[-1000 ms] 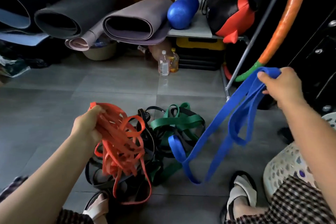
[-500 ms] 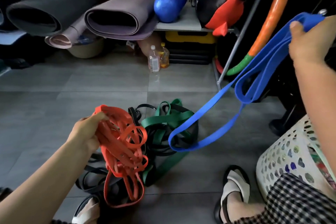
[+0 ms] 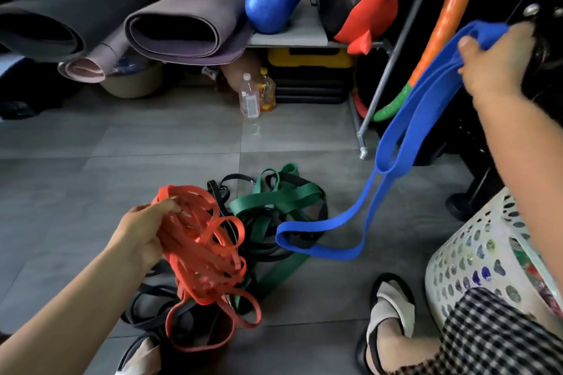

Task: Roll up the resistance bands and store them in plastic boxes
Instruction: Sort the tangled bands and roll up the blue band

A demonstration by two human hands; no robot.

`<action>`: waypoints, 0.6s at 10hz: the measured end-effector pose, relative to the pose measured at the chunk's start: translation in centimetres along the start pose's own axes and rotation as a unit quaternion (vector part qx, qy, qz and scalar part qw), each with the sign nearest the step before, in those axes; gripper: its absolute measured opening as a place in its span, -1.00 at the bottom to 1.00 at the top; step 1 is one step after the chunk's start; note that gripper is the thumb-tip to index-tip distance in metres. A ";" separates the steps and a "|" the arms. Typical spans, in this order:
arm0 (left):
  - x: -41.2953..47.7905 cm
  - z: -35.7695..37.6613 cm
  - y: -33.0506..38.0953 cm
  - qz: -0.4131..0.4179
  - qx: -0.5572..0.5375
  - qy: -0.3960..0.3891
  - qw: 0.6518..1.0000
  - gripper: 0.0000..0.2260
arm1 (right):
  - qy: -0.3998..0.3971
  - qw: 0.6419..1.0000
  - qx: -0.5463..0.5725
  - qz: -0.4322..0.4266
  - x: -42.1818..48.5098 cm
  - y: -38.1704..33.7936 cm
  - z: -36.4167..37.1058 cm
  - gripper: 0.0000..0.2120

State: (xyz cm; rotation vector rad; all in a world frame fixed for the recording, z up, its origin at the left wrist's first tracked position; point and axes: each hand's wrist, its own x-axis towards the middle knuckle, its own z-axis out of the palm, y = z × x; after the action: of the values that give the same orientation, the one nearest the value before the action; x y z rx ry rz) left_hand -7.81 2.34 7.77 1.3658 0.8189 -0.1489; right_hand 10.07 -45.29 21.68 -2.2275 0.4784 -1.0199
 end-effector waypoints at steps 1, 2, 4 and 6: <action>-0.3 0.6 -0.1 0.009 -0.003 -0.001 1.000 -0.81 | -0.085 0.995 -0.035 0.039 -6.6 0.7 0.3 -0.48; -1.1 0.9 0.0 0.010 0.003 0.000 1.000 -0.90 | -0.303 0.936 -0.157 0.083 -11.7 4.1 1.9 -0.55; -3.9 1.6 0.8 0.004 -0.023 -0.010 1.000 -0.90 | -0.517 0.804 -0.292 0.026 -17.6 9.1 2.7 -0.58; -6.8 2.8 1.7 0.029 -0.042 -0.035 0.998 -0.86 | -0.585 0.807 -0.027 0.073 -20.8 1.6 0.6 -0.32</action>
State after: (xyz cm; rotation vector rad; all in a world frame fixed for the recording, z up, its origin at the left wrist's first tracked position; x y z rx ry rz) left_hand -10.59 -2.26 13.12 1.2960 0.7183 -0.1157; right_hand -2.78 -34.72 9.01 -2.3257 0.0857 0.5408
